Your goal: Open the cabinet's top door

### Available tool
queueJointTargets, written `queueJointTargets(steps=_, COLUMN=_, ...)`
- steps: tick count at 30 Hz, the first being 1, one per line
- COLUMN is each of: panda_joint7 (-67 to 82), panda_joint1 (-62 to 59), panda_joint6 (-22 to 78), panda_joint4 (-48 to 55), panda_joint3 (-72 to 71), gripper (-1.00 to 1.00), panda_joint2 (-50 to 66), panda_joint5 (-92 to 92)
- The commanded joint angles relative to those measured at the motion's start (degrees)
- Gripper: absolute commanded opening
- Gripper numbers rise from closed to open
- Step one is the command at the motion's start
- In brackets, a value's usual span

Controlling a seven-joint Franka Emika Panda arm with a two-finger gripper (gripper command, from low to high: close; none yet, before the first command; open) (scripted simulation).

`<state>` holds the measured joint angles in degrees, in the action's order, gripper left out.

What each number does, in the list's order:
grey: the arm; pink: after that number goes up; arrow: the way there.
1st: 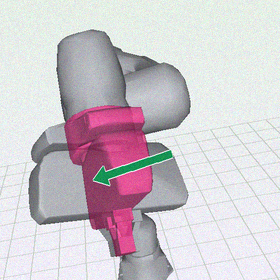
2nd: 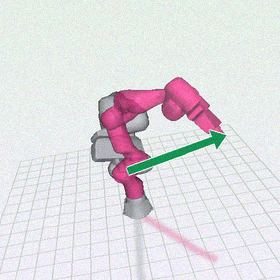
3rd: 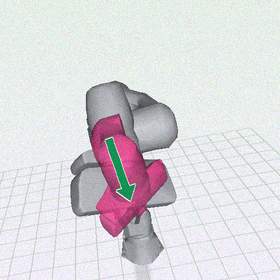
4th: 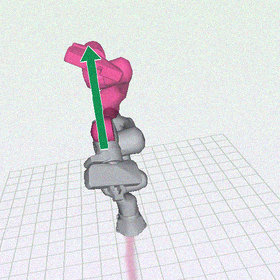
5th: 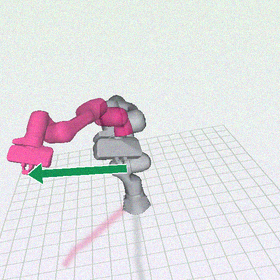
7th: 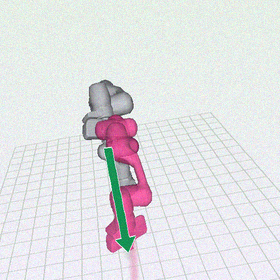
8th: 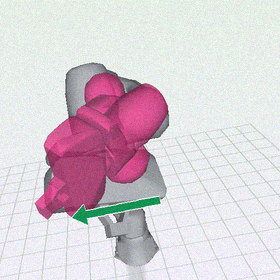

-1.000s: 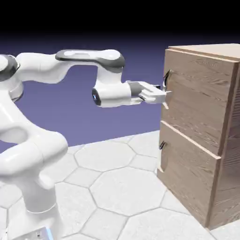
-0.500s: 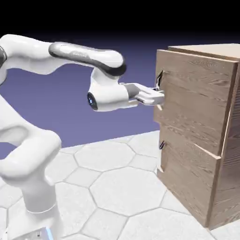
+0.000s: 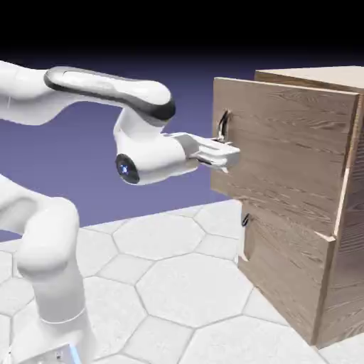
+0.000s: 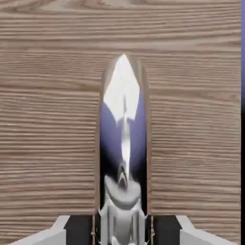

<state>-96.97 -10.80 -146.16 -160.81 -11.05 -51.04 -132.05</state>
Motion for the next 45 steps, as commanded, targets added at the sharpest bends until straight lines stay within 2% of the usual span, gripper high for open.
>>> queueJointTargets(steps=1, panda_joint7=-1.25, panda_joint1=0.57, panda_joint6=0.81, panda_joint4=-0.84, panda_joint3=1.48, gripper=-1.00, panda_joint2=-0.91, panda_joint5=2.46)
queueJointTargets(steps=13, panda_joint7=-13.91, panda_joint1=1.01, panda_joint6=13.73, panda_joint4=-7.33, panda_joint3=18.84, gripper=-1.00, panda_joint2=-9.64, panda_joint5=32.36)
queueJointTargets(steps=22, panda_joint7=-18.02, panda_joint1=-5.32, panda_joint6=31.60, panda_joint4=-5.85, panda_joint3=31.90, gripper=-1.00, panda_joint2=-8.27, panda_joint5=52.23)
queueJointTargets(steps=32, panda_joint7=-16.31, panda_joint1=-1.56, panda_joint6=55.16, panda_joint4=7.31, panda_joint3=52.65, gripper=-1.00, panda_joint2=4.29, panda_joint5=73.02)
queueJointTargets(steps=45, panda_joint7=-9.74, panda_joint1=20.29, panda_joint6=81.80, panda_joint4=31.35, panda_joint3=79.65, gripper=-1.00, panda_joint2=22.89, panda_joint5=84.23)
